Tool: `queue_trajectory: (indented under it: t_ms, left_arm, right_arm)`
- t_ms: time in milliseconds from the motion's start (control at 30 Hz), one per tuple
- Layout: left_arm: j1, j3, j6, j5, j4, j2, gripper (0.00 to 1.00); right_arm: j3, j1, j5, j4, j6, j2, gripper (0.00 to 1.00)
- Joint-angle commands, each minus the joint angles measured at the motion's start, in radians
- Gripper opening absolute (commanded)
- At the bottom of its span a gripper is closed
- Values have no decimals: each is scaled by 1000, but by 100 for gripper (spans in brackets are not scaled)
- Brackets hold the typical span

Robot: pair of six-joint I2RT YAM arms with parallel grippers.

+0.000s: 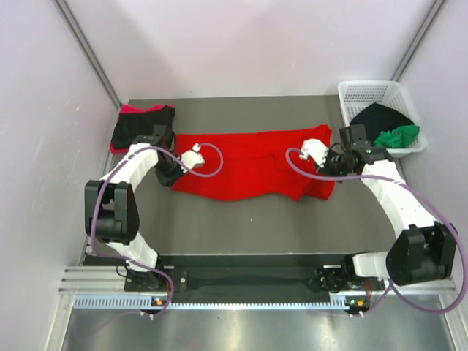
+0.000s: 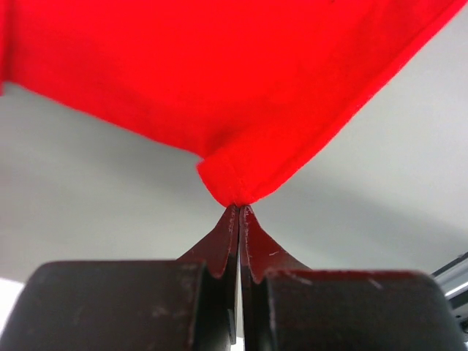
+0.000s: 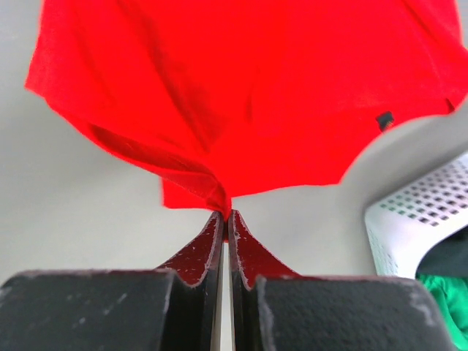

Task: Fold and stack the t-shirts
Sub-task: Fold the tshirt

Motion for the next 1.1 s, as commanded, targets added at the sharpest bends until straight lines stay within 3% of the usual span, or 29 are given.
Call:
queue_trajectory:
  t_ms: [0, 733, 1067]
  left_arm:
    - [23, 57, 46, -1, -42, 0, 0]
    - [38, 394, 0, -71, 30, 327, 0]
    - [38, 529, -21, -81, 11, 425, 0]
  right_arm:
    - [88, -48, -31, 43, 25, 41, 0]
    - [559, -63, -43, 132, 195, 521, 0]
    - [660, -62, -28, 152, 214, 647, 0]
